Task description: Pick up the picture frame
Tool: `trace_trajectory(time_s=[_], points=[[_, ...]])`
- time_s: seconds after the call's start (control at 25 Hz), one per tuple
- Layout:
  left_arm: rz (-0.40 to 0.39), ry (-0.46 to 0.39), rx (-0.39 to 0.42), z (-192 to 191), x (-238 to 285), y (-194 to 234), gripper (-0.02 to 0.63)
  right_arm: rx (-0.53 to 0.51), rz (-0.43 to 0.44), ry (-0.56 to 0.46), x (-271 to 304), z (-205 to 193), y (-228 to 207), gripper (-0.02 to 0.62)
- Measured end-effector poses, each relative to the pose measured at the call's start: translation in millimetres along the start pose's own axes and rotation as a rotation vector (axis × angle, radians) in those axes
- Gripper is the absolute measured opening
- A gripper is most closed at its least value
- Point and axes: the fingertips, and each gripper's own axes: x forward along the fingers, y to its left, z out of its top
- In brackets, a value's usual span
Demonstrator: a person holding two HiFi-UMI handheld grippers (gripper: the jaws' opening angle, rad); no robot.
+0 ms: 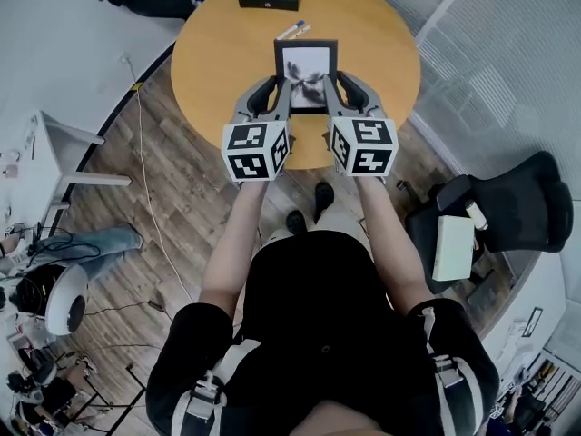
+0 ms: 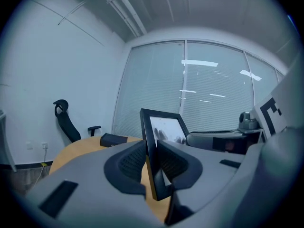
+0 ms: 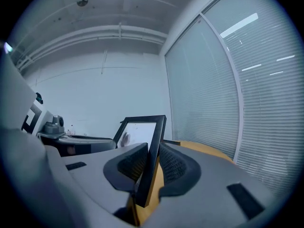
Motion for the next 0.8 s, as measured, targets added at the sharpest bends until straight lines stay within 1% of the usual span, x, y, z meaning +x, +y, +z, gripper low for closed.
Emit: trace_trajectory(time_s=[0.12,0.36,0.64,0.8], points=[[-0.008,-0.045,0.016,19.5,-12.0,-3.0,0.085,-0.010,0.004,-0.049,-9.6,20.8,7.4,0.092],[-0.017,-0.083,0.031,37.2,-29.8,-8.8,0.086,-0.019,-0.001,-0.095,-25.9,38.7,17.2,0.089],[-0.042,-0.090,0.043,41.7,-34.2,-18.0,0.086,-0.004,-0.015,-0.105,-35.1,41.4,13.9,0.087],[-0.053,-0.085,0.040,38.2,-35.1,-21.4,0.086,-0.003,-0.024,-0.098,-38.8,37.8,12.3,0.087]])
